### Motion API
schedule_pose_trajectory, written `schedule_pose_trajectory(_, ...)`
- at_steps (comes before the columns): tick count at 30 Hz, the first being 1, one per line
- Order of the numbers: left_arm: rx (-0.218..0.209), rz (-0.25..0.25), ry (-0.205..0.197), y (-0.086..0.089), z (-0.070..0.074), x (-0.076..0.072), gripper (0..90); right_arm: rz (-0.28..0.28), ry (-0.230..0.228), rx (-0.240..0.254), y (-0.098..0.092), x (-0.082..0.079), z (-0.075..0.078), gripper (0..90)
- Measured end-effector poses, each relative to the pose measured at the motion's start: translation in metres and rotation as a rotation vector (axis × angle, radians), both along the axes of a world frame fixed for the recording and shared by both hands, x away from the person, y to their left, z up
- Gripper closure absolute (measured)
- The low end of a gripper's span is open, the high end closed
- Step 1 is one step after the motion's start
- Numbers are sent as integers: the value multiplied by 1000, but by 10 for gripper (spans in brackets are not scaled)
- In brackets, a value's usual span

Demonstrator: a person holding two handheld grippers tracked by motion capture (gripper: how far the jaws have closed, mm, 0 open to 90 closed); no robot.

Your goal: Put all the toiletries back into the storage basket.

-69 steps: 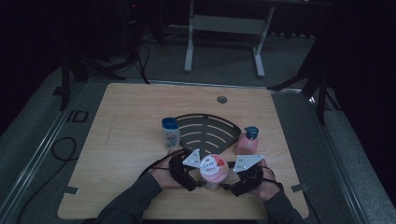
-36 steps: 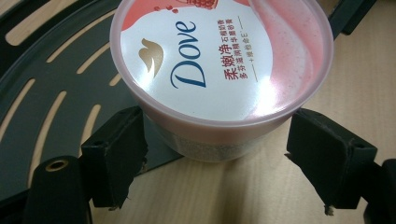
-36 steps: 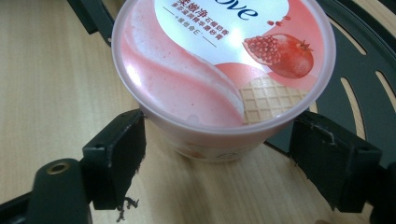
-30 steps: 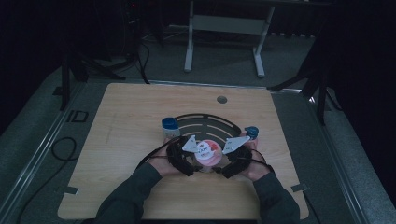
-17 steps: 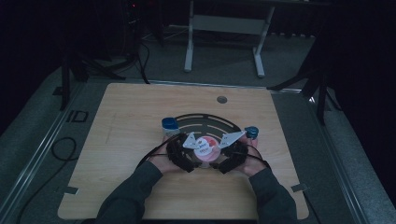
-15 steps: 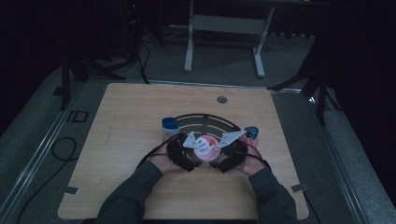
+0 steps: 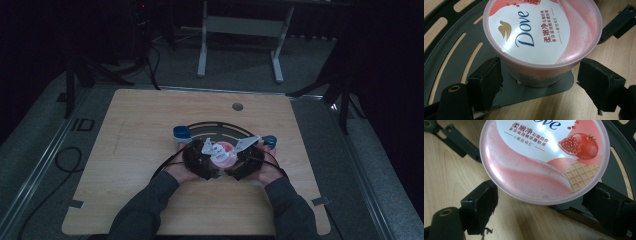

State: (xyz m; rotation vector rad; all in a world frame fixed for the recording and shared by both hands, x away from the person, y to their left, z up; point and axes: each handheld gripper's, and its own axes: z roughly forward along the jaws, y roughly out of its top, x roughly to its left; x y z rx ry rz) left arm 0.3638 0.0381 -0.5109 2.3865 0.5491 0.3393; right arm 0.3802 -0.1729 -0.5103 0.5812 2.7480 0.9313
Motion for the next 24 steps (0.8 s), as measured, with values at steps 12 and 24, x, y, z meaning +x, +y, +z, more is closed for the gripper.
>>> schedule_pose_trajectory(12,-47,58,37,7,-6,0,270,-52,-1,-17,4,0,-2,146)
schedule_pose_trajectory(24,-89,64,9,20,3,-17,418,-187,-50,22,-11,-44,2,410)
